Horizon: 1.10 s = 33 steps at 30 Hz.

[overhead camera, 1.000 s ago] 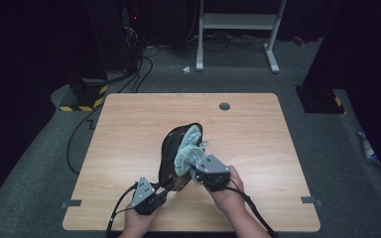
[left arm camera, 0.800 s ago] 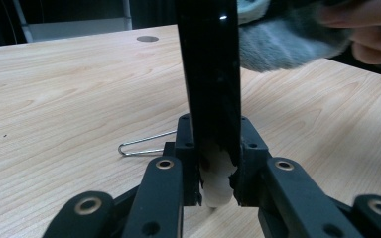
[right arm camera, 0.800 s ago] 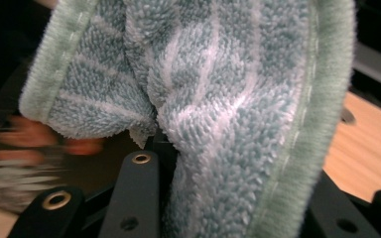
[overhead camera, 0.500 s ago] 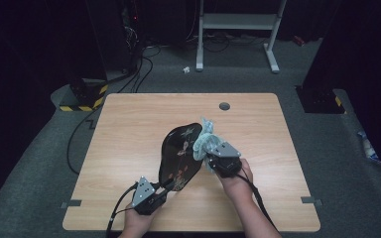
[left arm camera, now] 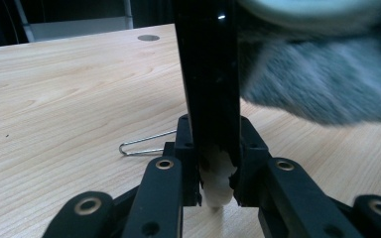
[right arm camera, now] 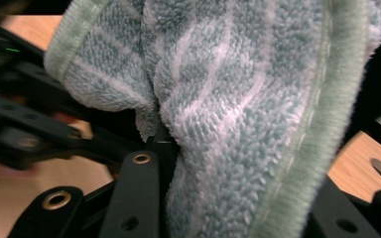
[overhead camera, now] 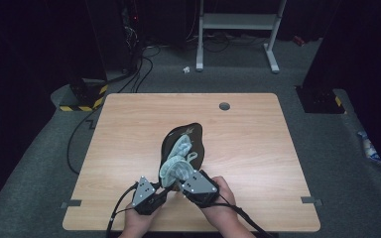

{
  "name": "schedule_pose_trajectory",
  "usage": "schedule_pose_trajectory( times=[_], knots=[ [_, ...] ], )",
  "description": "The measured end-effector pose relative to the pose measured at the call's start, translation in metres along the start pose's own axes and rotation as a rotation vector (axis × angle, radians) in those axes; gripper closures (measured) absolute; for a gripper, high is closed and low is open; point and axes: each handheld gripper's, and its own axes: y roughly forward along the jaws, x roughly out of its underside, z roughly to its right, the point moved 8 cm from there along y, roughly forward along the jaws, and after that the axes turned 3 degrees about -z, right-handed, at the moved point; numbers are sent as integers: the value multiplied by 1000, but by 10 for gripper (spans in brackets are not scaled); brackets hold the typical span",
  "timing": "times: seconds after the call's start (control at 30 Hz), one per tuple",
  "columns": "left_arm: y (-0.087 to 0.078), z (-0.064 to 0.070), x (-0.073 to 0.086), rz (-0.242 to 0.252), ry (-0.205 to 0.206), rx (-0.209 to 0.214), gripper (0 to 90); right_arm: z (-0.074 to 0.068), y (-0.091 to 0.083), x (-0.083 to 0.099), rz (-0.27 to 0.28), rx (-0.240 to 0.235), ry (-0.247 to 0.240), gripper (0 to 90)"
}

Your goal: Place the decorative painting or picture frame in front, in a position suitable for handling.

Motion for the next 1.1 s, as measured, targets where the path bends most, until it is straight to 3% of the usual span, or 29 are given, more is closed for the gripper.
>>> schedule_pose_trajectory(
  times=[0.1,0.23,0.3,0.33,0.4,0.6,0.63,0.77,0.9,1.0,1.07,1.1],
  knots=[
    [0,0,0,2,-6,2,768,-5,-1,-3,2,-11,-14,659],
    [0,0,0,2,-8,4,769,5,1,0,-3,-4,10,658],
    [0,0,0,2,-9,4,768,24,6,8,-21,10,63,658],
    [0,0,0,1,-7,4,768,24,6,8,-21,10,63,658],
    [0,0,0,0,-8,4,769,39,11,15,-36,23,97,659],
    [0,0,0,-1,-5,3,767,90,29,39,-95,73,195,659],
    [-1,1,0,-3,-7,4,766,104,33,46,-114,95,220,659],
    [-1,1,0,-1,-10,4,767,119,39,55,-147,123,250,659],
    [0,0,0,-4,-7,3,767,115,39,57,-146,117,244,660],
    [0,1,0,-5,-9,2,767,96,35,54,-126,100,212,660],
    [0,1,0,-6,-11,1,767,74,30,50,-100,64,196,660],
    [0,1,0,-6,-11,1,767,74,30,50,-100,64,196,660]
  ],
)
